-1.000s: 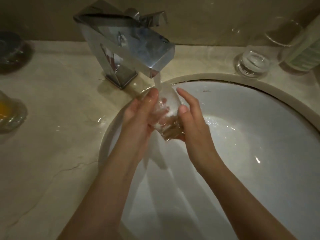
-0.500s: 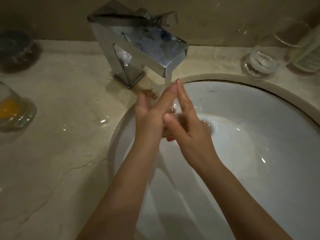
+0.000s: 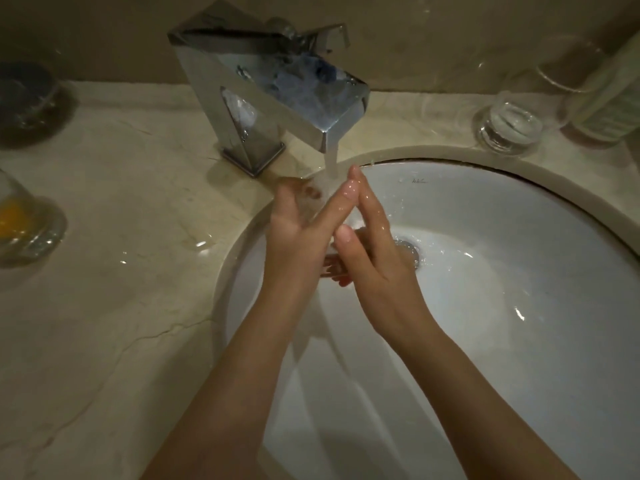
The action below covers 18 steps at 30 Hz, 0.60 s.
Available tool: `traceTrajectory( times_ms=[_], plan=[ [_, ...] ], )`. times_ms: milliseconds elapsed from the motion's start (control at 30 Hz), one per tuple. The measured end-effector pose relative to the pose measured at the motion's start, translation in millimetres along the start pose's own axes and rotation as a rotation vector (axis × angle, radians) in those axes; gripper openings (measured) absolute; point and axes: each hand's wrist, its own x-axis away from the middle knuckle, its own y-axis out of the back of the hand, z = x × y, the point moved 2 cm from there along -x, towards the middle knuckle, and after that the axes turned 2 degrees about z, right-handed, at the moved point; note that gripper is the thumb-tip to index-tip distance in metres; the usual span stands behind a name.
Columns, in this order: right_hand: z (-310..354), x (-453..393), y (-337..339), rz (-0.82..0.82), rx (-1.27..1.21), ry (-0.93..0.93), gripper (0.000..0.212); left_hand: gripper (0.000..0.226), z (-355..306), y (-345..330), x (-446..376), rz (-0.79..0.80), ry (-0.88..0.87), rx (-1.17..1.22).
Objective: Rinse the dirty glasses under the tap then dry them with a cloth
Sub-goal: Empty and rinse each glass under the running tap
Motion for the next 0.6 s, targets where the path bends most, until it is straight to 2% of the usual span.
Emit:
traceTrajectory(
  times_ms=[100, 133, 167, 233, 333, 400, 500, 533, 600],
  plan=[
    [-1, -1, -8, 0.056, -0.381, -0.128, 0.044, 0.058, 2, -1, 4, 0.097, 0.263, 0.219],
    [1, -2, -10, 0.069, -0.483, -0.15, 0.042, 0.057, 3, -1, 5, 0.102, 0.282, 0.29],
    [2, -3, -10, 0.07, -0.49, -0.145, 0.041, 0.059, 3, -1, 6, 0.085, 0.255, 0.319],
    [6, -7, -8, 0.061, -0.308, -0.117, 0.04, 0.059, 2, 0, 5, 0.005, 0.129, 0.246],
    [10, -5, -6, 0.088, -0.019, -0.072, 0.046, 0.03, -1, 3, -2, -0.084, -0.096, -0.113],
    [12, -4, -7, 0.092, -0.062, -0.062, 0.046, 0.03, 0, 1, -1, -0.054, -0.064, -0.118],
    [12, -5, -7, 0.061, -0.437, -0.142, 0.046, 0.057, 2, -2, 3, 0.043, 0.17, 0.245],
    [13, -5, -6, 0.052, -0.478, -0.139, 0.044, 0.062, 1, -3, 4, 0.046, 0.193, 0.285],
    [15, -5, -4, 0.027, -0.293, -0.116, 0.042, 0.059, -1, -4, 5, 0.006, 0.124, 0.199]
  ],
)
